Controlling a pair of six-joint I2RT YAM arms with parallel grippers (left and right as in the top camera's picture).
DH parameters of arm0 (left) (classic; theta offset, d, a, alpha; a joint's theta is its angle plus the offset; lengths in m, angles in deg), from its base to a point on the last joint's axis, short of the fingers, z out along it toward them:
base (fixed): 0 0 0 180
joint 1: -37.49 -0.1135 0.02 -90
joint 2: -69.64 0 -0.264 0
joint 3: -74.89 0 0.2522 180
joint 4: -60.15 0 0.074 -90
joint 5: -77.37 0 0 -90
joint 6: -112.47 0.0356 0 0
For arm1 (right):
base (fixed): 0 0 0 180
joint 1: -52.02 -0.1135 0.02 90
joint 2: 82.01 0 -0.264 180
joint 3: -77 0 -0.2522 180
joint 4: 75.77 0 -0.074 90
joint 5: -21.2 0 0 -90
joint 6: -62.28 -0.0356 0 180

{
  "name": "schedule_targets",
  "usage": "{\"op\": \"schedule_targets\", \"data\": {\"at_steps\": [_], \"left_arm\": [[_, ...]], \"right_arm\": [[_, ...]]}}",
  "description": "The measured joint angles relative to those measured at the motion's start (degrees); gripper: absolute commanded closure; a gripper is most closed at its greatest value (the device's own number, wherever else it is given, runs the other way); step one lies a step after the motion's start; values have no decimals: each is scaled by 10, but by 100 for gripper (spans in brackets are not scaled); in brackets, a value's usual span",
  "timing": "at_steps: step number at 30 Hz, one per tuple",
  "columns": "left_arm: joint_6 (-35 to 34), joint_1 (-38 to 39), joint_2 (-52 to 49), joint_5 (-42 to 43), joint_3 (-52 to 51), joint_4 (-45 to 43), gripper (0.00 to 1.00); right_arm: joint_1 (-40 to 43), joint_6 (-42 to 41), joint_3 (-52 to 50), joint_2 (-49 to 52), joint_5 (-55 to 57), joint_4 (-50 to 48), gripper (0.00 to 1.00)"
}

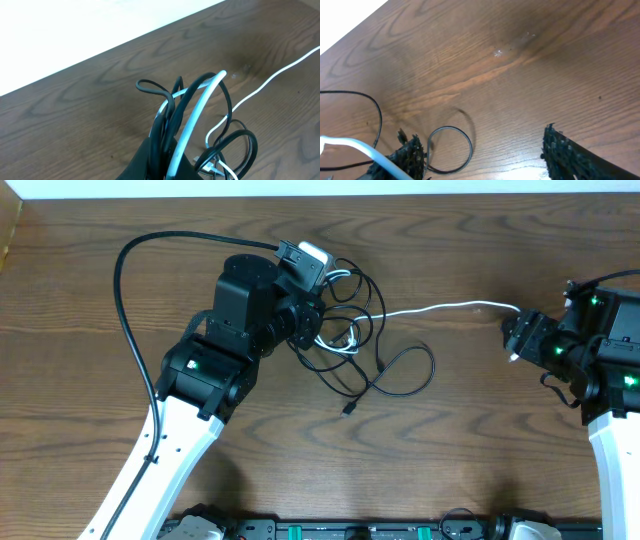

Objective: Untangle cables

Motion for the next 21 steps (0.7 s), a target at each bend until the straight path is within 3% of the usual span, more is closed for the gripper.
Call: {"op": "schedule_targets", "data": {"at_steps": [2,3,13,21], "left_arm": [[-4,0,0,0,0,0,92],[-4,0,0,0,0,0,92],[-6,0,0,-9,0,9,92],[-6,0,0,-10,0,9,92]], "right_arm": [[0,-2,0,0,17,4,93],[0,-1,0,0,30,7,99],[65,-1,0,0,217,54,99],[147,-2,0,0,255,57,99]]}}
